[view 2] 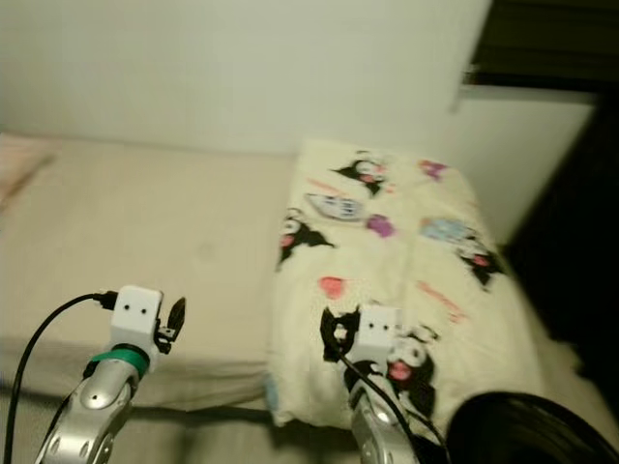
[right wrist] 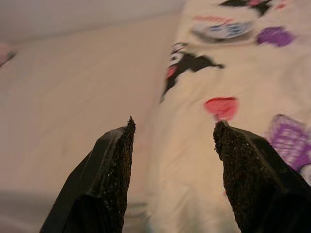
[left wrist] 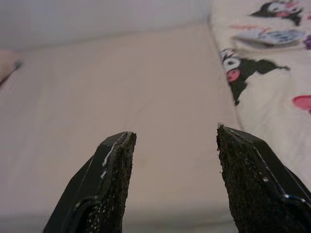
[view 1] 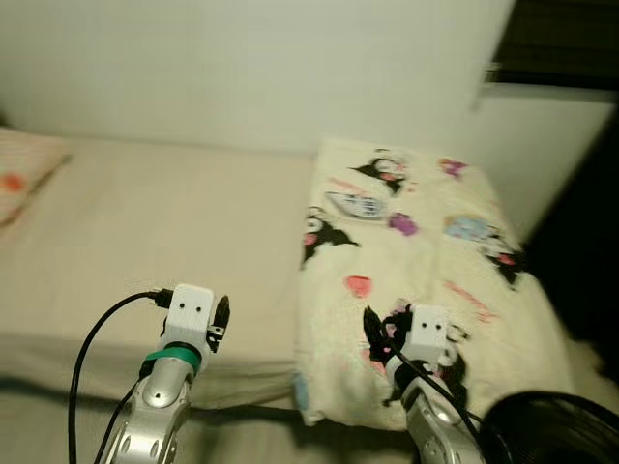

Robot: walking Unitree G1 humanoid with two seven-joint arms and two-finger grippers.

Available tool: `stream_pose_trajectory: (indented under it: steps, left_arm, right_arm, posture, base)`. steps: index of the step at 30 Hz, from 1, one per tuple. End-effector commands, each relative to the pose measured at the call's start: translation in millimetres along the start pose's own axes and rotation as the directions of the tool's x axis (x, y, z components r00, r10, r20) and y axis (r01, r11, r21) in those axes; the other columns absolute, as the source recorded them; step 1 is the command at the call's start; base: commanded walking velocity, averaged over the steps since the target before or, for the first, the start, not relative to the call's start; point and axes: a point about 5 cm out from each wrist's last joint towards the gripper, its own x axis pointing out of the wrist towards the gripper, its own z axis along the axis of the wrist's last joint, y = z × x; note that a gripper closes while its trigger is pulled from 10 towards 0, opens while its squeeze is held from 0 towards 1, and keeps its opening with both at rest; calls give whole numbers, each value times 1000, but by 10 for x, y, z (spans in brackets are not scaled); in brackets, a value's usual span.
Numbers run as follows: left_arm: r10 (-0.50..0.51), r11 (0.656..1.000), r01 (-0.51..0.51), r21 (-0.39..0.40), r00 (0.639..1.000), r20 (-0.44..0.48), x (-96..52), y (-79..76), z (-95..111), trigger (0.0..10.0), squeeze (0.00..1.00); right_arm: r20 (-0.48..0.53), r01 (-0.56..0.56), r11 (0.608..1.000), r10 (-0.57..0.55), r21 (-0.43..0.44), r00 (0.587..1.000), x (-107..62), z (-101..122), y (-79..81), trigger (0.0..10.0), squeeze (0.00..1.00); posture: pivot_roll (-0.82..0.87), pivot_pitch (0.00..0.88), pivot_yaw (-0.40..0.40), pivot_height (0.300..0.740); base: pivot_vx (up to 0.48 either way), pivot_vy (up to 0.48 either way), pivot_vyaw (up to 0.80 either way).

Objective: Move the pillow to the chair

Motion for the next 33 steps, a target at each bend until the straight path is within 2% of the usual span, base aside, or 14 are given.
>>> stream_pose_trajectory:
  steps: [1,5,19,33]
  left_arm:
    - [-18,1000,18,-2,1000,-17,-5,-32,-27,10000,0]
    - [-35,999,34,-7,999,-20,6,-56,-25,10000,0]
    - [-40,998,38,-44,999,-36,-10,-59,-61,10000,0]
    - [-53,997,51,-63,998,-29,-5,-63,-40,10000,0]
  right_arm:
    - [-41,25,1000,-25,13,999,-21,-81,-32,10000,0]
    - [-121,28,1000,-28,5,992,-21,-203,-37,10000,0]
    - [-151,-10,1000,9,-4,989,-9,-249,39,10000,0]
    - [-159,-8,1000,8,-3,987,-8,-262,47,10000,0]
  posture:
    - [6,15,38,740]
    - [4,12,38,740]
    - [6,2,28,740]
    - [9,15,29,740]
  base:
    - [0,0,0]
    - [0,0,0]
    - [0,0,0]
    - [317,0,0]
